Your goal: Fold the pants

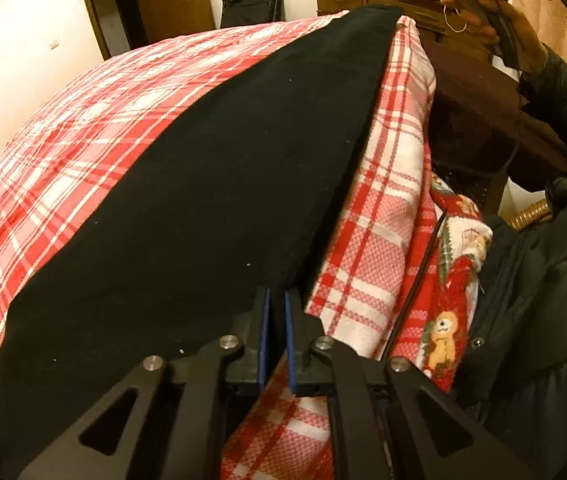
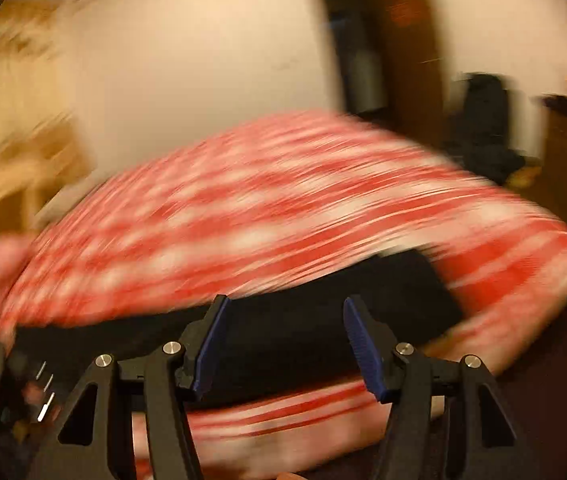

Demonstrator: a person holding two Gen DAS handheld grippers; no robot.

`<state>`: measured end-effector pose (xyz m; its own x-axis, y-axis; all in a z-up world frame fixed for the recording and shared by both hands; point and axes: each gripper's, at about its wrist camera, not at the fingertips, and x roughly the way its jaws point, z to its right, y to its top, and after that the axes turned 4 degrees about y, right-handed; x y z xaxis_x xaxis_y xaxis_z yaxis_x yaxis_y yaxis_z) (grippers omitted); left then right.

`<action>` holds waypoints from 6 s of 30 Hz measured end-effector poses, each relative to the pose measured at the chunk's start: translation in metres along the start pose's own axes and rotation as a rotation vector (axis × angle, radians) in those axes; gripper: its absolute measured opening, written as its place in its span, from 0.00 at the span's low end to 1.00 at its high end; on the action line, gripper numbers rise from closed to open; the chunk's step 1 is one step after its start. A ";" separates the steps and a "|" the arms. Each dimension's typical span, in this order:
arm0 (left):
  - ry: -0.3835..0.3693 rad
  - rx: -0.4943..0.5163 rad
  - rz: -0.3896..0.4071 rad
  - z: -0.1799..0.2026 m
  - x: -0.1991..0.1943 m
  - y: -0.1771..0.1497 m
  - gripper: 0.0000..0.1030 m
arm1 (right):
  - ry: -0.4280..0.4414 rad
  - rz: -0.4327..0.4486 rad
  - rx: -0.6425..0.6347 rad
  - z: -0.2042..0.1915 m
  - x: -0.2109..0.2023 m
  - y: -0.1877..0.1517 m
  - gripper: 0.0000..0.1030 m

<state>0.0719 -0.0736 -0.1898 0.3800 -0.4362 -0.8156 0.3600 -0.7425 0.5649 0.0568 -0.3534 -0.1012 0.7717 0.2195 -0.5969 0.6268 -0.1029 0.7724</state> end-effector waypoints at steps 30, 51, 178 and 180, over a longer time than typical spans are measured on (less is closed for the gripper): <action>0.065 -0.150 0.039 -0.029 -0.010 -0.012 0.53 | -0.192 -0.168 0.363 0.172 0.014 0.055 0.58; 0.070 -0.154 0.030 -0.026 -0.011 -0.013 0.53 | -0.198 -0.135 0.360 0.190 0.036 0.053 0.04; 0.200 -0.577 0.065 -0.083 -0.035 -0.004 0.78 | 0.376 -0.318 -0.127 -0.162 0.144 -0.034 0.59; 0.202 -0.572 0.068 -0.083 -0.037 -0.002 0.78 | 0.374 -0.290 -0.130 -0.153 0.127 -0.034 0.59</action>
<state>0.1279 -0.0139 -0.1508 0.5521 -0.3266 -0.7671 0.7086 -0.3010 0.6382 0.1170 -0.1735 -0.1705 0.4603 0.5571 -0.6912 0.7731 0.1312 0.6205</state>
